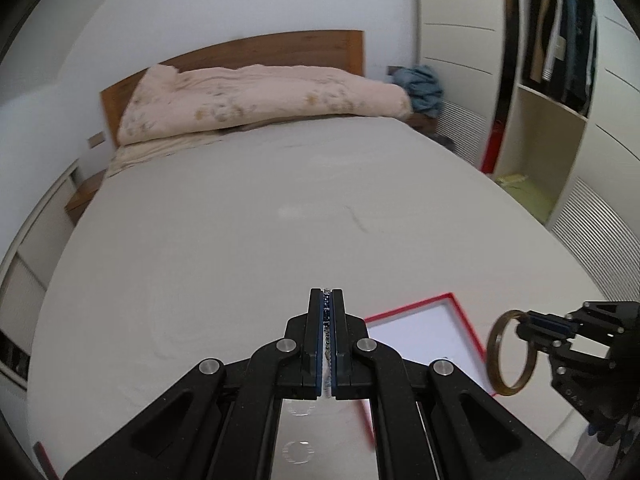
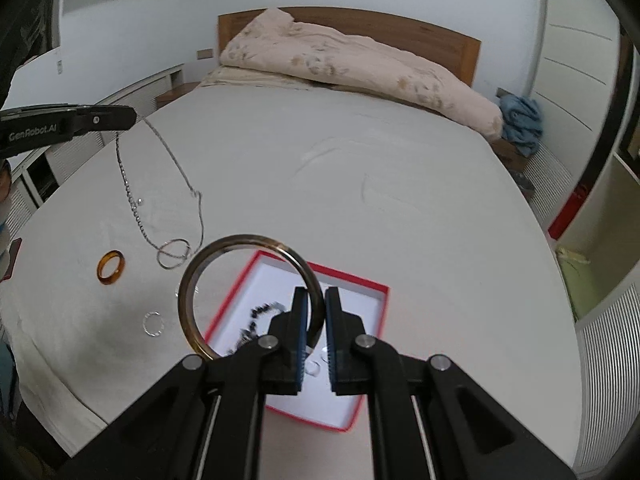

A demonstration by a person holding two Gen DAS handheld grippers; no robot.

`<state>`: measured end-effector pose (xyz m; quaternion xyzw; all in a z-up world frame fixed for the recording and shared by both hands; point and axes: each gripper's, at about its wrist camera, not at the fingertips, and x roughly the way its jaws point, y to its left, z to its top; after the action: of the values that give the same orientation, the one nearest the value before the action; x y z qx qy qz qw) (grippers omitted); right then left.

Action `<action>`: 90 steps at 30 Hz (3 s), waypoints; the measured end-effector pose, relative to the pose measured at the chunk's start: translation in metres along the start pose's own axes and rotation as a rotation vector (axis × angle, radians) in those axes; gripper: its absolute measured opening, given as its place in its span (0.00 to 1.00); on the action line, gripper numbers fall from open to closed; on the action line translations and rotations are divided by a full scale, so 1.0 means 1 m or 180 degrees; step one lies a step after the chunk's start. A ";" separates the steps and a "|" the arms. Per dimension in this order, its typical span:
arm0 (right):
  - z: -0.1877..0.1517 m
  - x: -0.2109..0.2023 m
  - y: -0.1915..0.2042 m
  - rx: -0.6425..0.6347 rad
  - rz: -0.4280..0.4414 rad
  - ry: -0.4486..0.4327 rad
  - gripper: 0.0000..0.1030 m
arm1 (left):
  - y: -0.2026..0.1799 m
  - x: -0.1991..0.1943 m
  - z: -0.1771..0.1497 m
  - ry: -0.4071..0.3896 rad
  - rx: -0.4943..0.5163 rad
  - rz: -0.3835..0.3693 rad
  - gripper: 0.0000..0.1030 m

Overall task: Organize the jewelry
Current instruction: 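Carry the necklace and dark brown bangle into the red box and open both tools, then withdraw both tools from the box and pull back from the bed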

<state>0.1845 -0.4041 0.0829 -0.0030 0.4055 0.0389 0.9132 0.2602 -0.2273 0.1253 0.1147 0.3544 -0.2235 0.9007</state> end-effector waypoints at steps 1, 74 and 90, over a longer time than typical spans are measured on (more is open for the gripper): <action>-0.005 0.002 -0.004 0.0032 -0.0010 0.0017 0.07 | -0.006 0.005 0.000 0.0020 0.0021 -0.0030 0.02; -0.095 0.015 0.004 0.0779 -0.0016 0.0216 0.25 | -0.032 0.019 -0.164 0.0694 -0.0330 -0.0306 0.38; -0.142 -0.078 0.089 0.0811 0.0198 -0.0024 0.25 | 0.033 -0.098 -0.257 0.0442 -0.0788 0.0170 0.51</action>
<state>0.0202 -0.3256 0.0478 0.1257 0.4037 0.0153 0.9061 0.0621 -0.0730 0.0091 0.0272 0.4376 -0.1456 0.8869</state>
